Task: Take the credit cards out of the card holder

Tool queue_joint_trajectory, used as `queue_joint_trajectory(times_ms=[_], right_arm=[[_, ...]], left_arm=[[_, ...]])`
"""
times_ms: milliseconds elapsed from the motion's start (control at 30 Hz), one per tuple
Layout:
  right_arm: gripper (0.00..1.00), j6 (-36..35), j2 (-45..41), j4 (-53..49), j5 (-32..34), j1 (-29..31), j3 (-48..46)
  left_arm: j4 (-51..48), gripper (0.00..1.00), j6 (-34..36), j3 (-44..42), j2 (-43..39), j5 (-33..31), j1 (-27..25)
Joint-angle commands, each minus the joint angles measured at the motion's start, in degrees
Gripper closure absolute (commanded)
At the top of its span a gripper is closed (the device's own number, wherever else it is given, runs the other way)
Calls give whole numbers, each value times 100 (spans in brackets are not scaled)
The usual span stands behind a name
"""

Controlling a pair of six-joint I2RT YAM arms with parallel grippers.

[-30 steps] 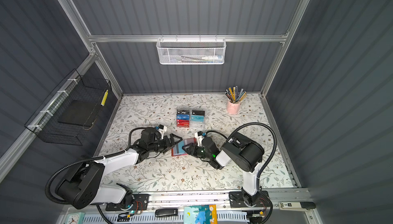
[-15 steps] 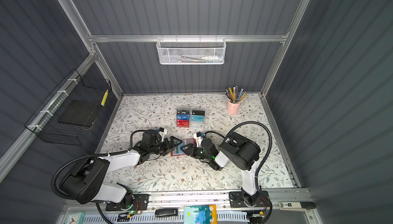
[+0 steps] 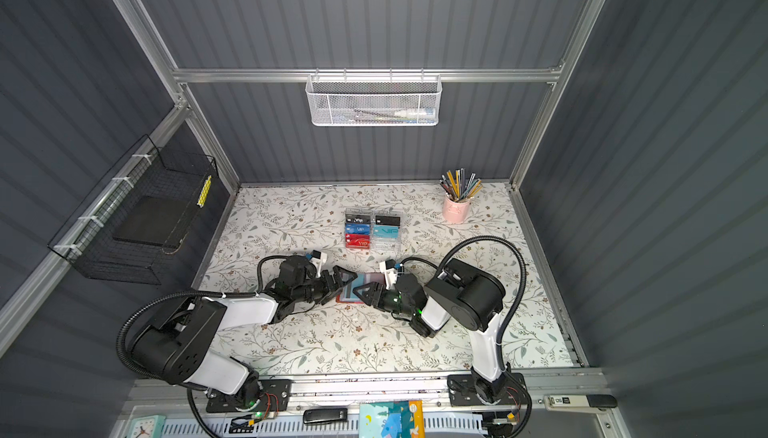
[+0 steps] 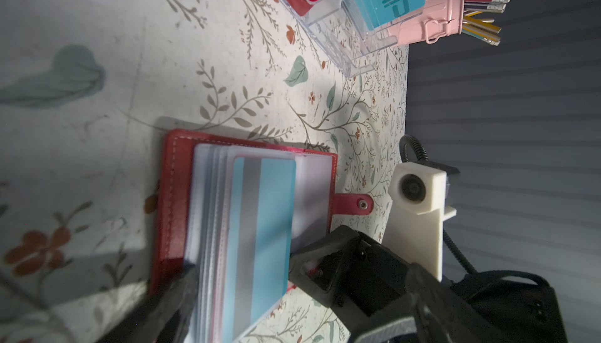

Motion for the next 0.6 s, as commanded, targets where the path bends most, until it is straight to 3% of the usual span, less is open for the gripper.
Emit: queue_joint_trajectory(times_ms=[0,567], right_arm=[[39,-46,76,197,-41,40,-27],[43,173,397,835,29,40,8]], left_arm=[[43,0,-130,-138,150,77,-5],[534,0,-424,-293,399,125,-6]])
